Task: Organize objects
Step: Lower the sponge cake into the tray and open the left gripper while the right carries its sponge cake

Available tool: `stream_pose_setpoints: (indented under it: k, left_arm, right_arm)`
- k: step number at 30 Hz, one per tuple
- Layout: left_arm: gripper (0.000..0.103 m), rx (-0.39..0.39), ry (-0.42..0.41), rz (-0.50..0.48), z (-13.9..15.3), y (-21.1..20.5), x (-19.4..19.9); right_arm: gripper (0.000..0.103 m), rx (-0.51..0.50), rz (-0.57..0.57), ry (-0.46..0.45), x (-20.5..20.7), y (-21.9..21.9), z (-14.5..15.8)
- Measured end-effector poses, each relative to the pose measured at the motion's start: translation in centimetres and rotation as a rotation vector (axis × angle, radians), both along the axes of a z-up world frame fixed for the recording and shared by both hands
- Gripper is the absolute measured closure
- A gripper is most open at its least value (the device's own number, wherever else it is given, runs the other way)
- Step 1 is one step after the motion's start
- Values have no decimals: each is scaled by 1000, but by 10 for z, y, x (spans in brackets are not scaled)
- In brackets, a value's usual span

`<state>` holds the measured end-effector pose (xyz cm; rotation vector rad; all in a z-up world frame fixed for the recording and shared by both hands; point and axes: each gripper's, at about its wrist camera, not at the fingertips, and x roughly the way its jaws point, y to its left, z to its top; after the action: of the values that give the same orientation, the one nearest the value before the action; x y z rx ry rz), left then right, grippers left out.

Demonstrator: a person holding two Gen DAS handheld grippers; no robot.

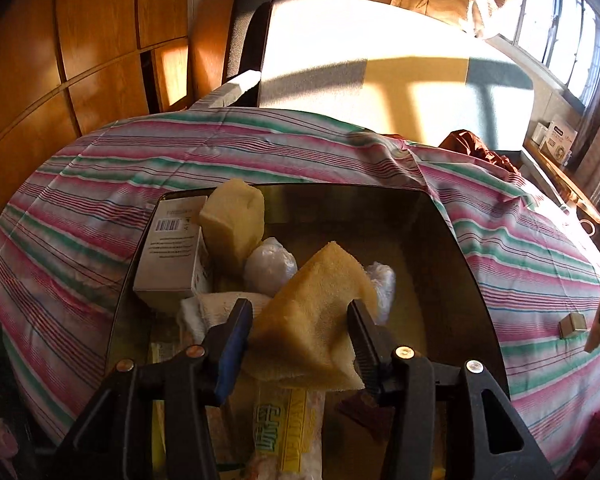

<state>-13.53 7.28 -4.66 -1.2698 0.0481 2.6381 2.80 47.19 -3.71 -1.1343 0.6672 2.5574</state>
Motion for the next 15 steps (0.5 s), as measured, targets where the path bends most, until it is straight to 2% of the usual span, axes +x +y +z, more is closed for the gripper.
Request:
stream_pose_setpoints:
  k: [1, 3, 5, 6, 10, 15]
  left_arm:
    - [44, -17, -9, 6, -5, 4, -8]
    - [42, -23, -23, 11, -11, 8, -18]
    - [35, -53, -26, 16, -13, 12, -23]
    - [34, -39, -19, 17, -11, 11, -20]
    - [24, -31, 61, 11, 9, 8, 0]
    - [19, 1, 135, 14, 37, -4, 27]
  right_arm:
    - [44, 3, 4, 1, 0, -1, 0]
    - [44, 16, 11, 1, -1, -3, 1]
    - [44, 23, 17, -1, -1, -5, 2]
    - [44, 32, 20, -4, -1, -6, 2]
    - [44, 78, 55, -18, -5, -18, 3]
    - [44, 104, 134, -31, -13, -48, 5]
